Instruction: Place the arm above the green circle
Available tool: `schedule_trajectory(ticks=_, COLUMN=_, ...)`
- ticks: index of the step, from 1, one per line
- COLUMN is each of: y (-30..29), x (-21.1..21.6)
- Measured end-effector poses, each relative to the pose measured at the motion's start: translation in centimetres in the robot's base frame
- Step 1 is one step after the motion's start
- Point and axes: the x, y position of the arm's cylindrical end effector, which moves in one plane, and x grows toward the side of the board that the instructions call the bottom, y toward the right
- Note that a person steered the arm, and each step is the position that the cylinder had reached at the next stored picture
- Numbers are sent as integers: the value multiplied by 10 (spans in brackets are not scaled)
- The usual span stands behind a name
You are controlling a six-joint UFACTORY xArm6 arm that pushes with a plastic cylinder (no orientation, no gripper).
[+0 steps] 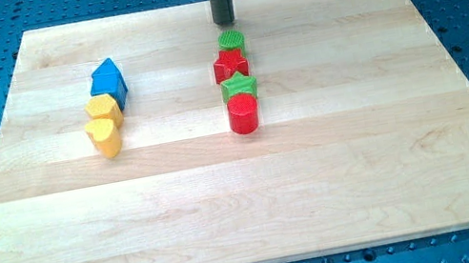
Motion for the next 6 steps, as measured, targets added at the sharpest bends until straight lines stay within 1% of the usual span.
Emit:
schedule_trajectory(ticks=1, y=-2, x=0)
schedule_trajectory(ticks=2, y=20, x=37)
schedule_trajectory(ticks=3, y=25, x=55)
schedule_trajectory(ticks=4, y=48, x=60)
schedule_trajectory(ticks=6, y=57, x=76)
